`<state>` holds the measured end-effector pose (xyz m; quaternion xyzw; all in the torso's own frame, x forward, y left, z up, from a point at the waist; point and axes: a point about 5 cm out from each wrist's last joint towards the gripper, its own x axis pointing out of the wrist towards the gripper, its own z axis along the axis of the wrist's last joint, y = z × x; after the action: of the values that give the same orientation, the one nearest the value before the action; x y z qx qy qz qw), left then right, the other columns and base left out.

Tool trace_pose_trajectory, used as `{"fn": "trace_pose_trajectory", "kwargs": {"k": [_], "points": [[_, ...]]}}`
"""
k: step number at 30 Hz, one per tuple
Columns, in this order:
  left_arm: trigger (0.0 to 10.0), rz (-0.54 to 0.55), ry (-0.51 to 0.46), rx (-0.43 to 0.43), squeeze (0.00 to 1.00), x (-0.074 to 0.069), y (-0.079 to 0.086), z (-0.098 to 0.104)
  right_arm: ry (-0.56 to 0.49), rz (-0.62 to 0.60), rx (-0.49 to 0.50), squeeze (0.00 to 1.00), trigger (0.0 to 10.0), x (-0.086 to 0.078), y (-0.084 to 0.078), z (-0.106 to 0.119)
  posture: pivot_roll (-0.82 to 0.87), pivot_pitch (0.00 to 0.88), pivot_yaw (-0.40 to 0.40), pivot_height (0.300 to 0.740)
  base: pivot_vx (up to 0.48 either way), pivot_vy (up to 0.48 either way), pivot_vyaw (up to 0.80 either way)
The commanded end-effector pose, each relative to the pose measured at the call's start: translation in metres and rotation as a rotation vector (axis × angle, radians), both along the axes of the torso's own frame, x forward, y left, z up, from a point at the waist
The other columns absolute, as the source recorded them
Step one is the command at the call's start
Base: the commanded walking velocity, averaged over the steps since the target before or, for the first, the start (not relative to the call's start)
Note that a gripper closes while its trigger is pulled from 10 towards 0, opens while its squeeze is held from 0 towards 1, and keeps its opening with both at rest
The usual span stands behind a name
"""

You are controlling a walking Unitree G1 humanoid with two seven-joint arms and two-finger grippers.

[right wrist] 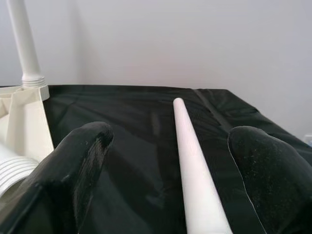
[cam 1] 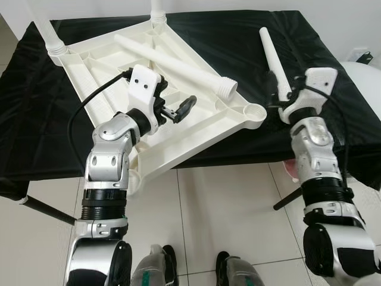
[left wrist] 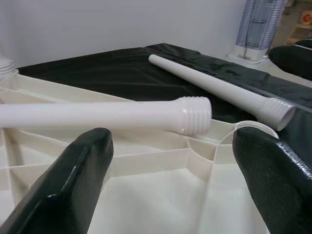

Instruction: Building children table

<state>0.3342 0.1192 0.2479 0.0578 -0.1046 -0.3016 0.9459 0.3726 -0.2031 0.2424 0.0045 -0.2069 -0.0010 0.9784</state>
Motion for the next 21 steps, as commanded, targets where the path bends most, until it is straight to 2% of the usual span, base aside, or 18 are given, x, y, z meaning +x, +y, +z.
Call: {"fn": "trace_pose_trajectory", "kwargs": {"k": [1, 6, 15, 21], "points": [[10.0, 0.327, -0.018, -0.093, 0.0, 0.004, 0.017, -0.001, -0.006, -0.022, -0.006, 0.0, 10.0, -0.001, -0.004, 0.001, -0.06, 0.136, 0.005, 0.74, 0.0, 0.0, 0.0], [10.0, 0.329, -0.038, -0.079, 0.0, 0.002, 0.015, -0.004, 0.012, -0.08, -0.021, 0.0, 10.0, 0.003, -0.013, 0.006, -0.06, 0.149, 0.009, 0.74, 0.0, 0.0, 0.0], [10.0, 0.33, -0.044, -0.061, 0.0, -0.002, 0.013, -0.008, 0.038, -0.126, -0.024, 0.0, 10.0, 0.007, -0.019, 0.008, -0.07, 0.139, 0.005, 0.74, 0.0, 0.0, 0.0], [10.0, 0.32, -0.033, -0.08, 0.0, -0.004, 0.012, -0.007, 0.074, -0.114, -0.032, 0.0, 10.0, 0.012, -0.02, 0.01, -0.07, 0.128, -0.002, 0.74, 0.0, 0.0, 0.0]]}}
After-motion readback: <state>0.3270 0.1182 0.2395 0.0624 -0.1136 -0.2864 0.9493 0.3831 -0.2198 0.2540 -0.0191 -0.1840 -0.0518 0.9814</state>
